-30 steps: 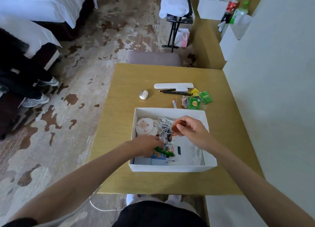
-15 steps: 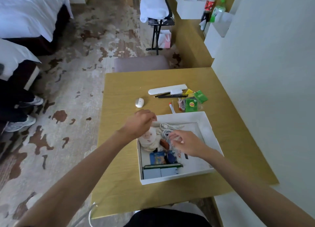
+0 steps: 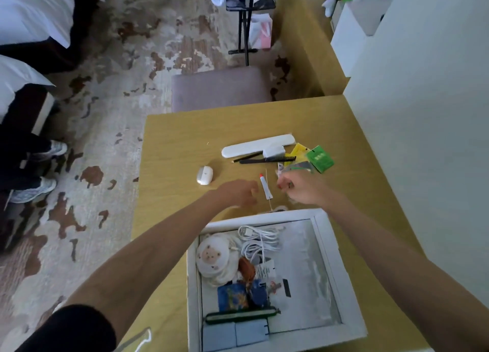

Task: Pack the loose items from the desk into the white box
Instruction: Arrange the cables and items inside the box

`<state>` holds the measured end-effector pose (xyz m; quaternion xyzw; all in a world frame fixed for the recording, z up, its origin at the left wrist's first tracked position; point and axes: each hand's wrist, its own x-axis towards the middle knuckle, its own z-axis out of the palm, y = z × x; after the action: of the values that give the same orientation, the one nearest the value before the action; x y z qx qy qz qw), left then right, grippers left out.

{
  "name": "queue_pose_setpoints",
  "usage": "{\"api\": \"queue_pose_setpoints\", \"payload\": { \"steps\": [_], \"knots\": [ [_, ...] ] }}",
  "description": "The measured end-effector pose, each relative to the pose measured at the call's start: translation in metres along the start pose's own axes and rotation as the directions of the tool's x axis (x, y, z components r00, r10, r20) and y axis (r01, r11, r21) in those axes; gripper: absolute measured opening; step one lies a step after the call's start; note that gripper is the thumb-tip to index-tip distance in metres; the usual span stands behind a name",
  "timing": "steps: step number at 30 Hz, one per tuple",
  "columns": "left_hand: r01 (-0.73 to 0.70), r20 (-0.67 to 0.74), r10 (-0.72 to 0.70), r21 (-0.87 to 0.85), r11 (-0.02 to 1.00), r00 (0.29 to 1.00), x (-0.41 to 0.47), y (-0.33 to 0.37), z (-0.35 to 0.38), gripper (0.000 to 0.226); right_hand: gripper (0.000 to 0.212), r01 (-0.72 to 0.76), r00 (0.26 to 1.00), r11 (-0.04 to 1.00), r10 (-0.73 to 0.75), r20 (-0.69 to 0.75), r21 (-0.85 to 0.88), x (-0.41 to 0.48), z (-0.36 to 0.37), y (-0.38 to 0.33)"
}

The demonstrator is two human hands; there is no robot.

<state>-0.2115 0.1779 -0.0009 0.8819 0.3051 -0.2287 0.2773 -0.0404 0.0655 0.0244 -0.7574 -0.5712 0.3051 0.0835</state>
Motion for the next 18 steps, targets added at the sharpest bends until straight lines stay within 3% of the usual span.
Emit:
{"api": "queue_pose_setpoints", "payload": {
  "steps": [3,5,9,15,18],
  "knots": [
    [0.014,-0.063,-0.015,-0.015,1.0,0.998,0.023,0.0,0.004,0.038,0.017,0.045,0.94,0.994,-0.007,0.341,-0.103,0.03,0.017,0.005],
    [0.025,-0.144,-0.03,-0.038,0.999,0.989,0.037,-0.005,0.004,0.037,0.014,0.09,0.886,0.981,0.0,0.464,-0.173,0.042,0.03,0.007],
    [-0.023,-0.173,0.049,0.145,0.989,0.984,0.059,-0.012,0.001,0.042,0.01,0.241,0.878,0.908,-0.054,0.475,-0.343,0.053,0.038,0.008],
    [-0.212,-0.217,0.307,0.373,0.903,0.927,0.074,-0.01,0.002,0.031,0.017,0.334,0.854,0.858,-0.1,0.51,-0.391,0.061,0.036,0.011],
    [-0.239,-0.211,0.36,0.443,0.864,0.909,0.071,-0.013,0.002,0.026,0.033,0.348,0.859,0.844,-0.112,0.499,-0.409,0.06,0.037,0.011]
  ]
}}
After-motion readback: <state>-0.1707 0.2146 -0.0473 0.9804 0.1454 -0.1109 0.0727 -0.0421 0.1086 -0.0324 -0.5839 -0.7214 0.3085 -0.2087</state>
